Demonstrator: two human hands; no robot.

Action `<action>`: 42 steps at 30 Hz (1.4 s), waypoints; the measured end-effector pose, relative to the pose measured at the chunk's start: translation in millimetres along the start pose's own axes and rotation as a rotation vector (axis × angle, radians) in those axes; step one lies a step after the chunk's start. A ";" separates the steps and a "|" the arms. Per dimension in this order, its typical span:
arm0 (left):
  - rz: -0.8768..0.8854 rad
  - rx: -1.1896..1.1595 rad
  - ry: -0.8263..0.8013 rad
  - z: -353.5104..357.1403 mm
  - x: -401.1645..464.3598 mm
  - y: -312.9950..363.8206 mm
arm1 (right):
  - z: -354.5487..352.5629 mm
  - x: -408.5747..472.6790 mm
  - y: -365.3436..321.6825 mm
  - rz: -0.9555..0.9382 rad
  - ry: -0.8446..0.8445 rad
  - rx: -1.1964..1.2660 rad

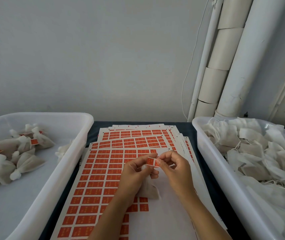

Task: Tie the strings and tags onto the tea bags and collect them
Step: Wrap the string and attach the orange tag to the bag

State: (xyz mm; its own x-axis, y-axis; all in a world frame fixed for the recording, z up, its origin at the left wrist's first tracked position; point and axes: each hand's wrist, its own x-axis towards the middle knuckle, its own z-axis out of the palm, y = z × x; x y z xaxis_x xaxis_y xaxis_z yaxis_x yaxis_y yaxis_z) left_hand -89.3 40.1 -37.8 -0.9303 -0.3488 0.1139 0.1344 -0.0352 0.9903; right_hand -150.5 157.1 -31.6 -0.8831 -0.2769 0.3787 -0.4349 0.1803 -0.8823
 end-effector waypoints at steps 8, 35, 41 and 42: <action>0.011 -0.001 -0.013 0.6 -0.4 -0.3 | -0.2 -1.3 -0.8 -0.055 0.027 -0.080; 0.073 -0.015 -0.055 1.3 -0.1 -2.8 | 5.0 2.9 3.5 0.295 -0.121 0.092; 0.073 0.001 -0.061 1.9 0.6 -1.6 | 11.1 -5.6 -1.5 0.417 -0.129 0.372; 0.074 0.000 -0.059 2.0 0.4 -1.2 | 12.8 -6.2 -1.1 0.425 -0.114 0.394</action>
State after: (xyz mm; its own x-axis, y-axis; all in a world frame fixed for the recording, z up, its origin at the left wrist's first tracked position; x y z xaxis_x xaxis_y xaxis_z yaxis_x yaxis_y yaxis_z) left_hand -90.6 41.8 -38.8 -0.9364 -0.2946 0.1910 0.2033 -0.0115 0.9791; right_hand -142.2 146.5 -36.6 -0.9317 -0.3605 -0.0438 0.0702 -0.0603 -0.9957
